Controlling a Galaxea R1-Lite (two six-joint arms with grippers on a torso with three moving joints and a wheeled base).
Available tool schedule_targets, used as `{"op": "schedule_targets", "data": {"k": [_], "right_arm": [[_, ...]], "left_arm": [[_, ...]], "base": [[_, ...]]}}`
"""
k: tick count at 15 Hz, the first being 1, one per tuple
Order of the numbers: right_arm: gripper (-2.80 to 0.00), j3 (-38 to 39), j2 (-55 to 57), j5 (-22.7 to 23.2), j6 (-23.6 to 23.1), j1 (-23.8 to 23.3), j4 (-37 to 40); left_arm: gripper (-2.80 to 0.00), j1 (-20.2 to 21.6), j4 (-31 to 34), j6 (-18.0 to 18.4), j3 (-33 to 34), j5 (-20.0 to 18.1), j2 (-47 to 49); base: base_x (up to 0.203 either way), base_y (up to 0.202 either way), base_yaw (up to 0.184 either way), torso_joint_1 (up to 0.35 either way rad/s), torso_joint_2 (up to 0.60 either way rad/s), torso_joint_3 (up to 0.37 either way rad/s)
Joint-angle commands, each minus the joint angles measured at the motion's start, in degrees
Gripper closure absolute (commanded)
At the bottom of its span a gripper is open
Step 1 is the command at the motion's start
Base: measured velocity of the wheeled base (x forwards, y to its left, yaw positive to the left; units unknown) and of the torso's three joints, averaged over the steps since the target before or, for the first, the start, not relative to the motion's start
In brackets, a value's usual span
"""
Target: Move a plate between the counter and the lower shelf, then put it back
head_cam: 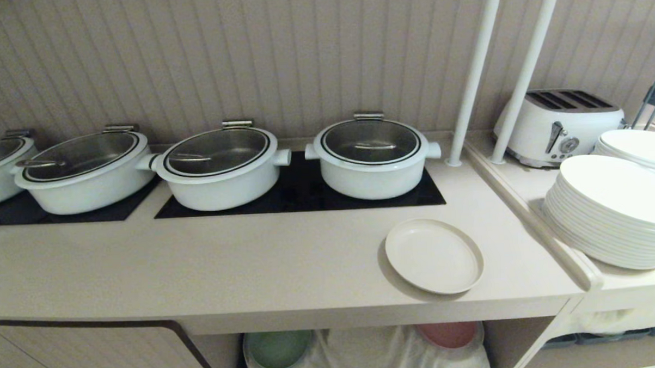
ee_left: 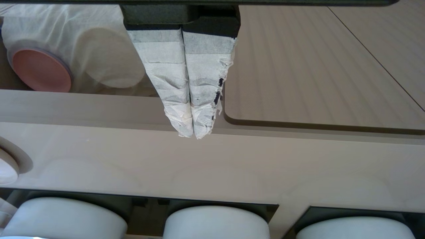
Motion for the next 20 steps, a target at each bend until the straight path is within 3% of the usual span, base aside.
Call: {"op": "schedule_targets", "data": {"k": [1, 20], "right_arm": [[0.0, 0.01, 0.0, 0.02, -0.06, -0.01, 0.01], [0.0, 0.01, 0.0, -0.07, 1.02, 0.0, -0.07]], "left_arm": [[0.0, 0.02, -0.13, 0.01, 0.0, 0.03, -0.01], [0.0, 0.02, -0.06, -0.03, 0.0, 0.03, -0.01]], "base": [[0.0, 0.0, 0.0, 0.0, 0.0, 0.0], [0.0, 0.0, 0.0, 0.0, 0.0, 0.0]]}}
